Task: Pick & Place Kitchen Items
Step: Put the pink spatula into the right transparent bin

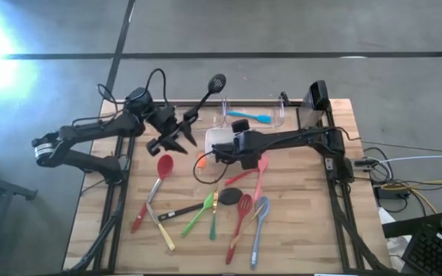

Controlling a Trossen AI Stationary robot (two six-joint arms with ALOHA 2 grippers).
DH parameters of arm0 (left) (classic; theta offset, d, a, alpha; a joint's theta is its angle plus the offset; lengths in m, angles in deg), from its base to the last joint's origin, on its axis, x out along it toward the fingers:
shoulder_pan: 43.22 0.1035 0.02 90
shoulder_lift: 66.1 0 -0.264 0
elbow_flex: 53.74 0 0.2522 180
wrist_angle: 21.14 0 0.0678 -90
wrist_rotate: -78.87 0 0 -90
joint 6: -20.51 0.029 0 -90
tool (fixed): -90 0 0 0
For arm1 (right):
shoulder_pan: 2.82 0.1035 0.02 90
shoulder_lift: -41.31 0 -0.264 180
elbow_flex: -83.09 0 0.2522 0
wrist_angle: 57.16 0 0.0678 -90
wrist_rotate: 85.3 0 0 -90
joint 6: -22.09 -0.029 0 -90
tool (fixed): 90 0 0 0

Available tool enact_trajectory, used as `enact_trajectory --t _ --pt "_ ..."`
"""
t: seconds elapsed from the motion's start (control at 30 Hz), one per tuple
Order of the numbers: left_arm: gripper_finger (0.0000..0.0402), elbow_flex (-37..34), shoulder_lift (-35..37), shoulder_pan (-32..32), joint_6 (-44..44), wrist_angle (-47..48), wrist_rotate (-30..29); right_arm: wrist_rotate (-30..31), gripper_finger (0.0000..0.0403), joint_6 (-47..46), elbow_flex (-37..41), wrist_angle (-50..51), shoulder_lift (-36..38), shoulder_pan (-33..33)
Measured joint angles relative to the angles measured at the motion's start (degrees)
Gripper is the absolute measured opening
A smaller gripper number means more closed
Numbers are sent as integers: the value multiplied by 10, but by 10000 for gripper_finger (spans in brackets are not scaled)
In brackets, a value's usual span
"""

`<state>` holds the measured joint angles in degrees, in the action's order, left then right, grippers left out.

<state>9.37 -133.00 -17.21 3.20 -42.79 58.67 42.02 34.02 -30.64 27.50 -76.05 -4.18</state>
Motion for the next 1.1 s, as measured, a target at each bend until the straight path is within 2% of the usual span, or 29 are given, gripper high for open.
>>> enact_trajectory --t 0.2,0.3,0.37,0.57,0.77,0.93,1.1 --pt "170 0 2 0 -39 12 5 -172 69 -96 7 25 50 0" --pt "170 -1 7 -5 -9 36 -19 -246 62 -142 28 25 82 6" --pt "167 -3 10 -10 28 66 -44 -274 58 -162 49 25 105 15" --pt "147 -24 28 -19 149 182 -148 -284 47 -240 138 19 190 61" --pt "132 -62 46 -30 172 194 -207 -284 43 -350 236 -50 274 94" --pt "118 -102 78 -57 200 196 -317 -284 54 -434 313 -108 336 114" --pt "105 -153 130 -102 212 195 -434 -286 81 -502 387 -201 380 123"
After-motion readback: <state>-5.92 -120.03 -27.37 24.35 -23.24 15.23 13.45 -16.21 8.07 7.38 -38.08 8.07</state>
